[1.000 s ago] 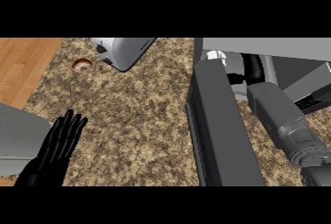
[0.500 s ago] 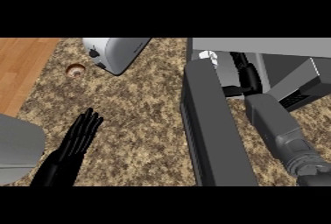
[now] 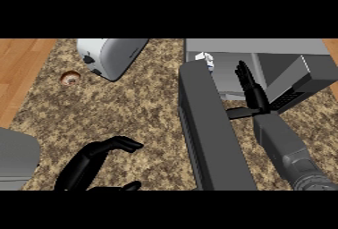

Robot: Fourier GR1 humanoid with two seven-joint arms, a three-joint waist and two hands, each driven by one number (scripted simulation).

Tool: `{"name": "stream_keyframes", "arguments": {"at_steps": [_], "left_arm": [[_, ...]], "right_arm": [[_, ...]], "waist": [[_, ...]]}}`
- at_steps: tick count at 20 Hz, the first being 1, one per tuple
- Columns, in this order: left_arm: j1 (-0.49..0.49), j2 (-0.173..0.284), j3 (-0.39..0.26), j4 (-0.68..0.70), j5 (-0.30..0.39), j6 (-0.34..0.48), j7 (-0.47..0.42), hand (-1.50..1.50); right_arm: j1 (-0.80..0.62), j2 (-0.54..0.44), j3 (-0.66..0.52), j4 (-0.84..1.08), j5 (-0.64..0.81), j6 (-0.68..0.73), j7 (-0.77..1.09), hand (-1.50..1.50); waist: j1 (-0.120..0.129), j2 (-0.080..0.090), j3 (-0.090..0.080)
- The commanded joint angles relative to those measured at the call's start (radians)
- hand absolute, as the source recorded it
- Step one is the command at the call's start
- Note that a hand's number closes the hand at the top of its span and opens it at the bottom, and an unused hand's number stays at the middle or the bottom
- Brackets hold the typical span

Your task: Pick up the milk, place it into the microwave and close the microwave

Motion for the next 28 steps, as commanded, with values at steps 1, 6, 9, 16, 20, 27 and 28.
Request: {"name": "stream_keyframes", "arguments": {"at_steps": [1, 6, 9, 16, 20, 27, 28], "left_arm": [[-0.112, 0.006, -0.006, 0.068, -0.03, -0.012, 0.035, 1.5], [-0.057, -0.019, -0.058, 0.151, -0.094, 0.01, -0.038, 1.5], [-0.146, -0.04, -0.103, 0.194, -0.162, 0.059, 0.012, 1.5], [-0.213, -0.041, -0.223, 0.467, -0.229, 0.076, -0.093, 1.5], [-0.269, -0.042, -0.325, 0.57, -0.155, 0.155, -0.096, 1.5], [-0.36, -0.041, -0.558, 0.665, -0.093, 0.287, -0.118, 1.5], [-0.4, -0.041, -0.608, 0.729, -0.074, 0.334, -0.125, 1.5]], "right_arm": [[0.078, -0.013, 0.007, -0.034, -0.001, 0.069, -0.063, -1.5], [0.177, -0.016, 0.036, -0.136, 0.003, 0.118, -0.072, -1.5], [0.212, -0.062, 0.041, -0.168, 0.001, 0.157, -0.059, -1.5], [0.354, -0.087, 0.083, -0.371, -0.011, 0.202, -0.026, -1.5], [0.458, -0.107, 0.089, -0.531, -0.055, 0.244, 0.031, -1.5], [0.619, -0.158, 0.078, -0.849, -0.152, 0.296, 0.178, -1.5], [0.625, -0.159, 0.077, -0.839, -0.156, 0.308, 0.147, -1.5]], "waist": [[-0.025, -0.01, -0.001], [-0.036, -0.019, -0.003], [-0.035, -0.017, -0.002], [-0.061, -0.023, -0.004], [-0.08, -0.025, -0.005], [-0.081, -0.024, -0.005], [-0.105, -0.021, -0.006]]}}
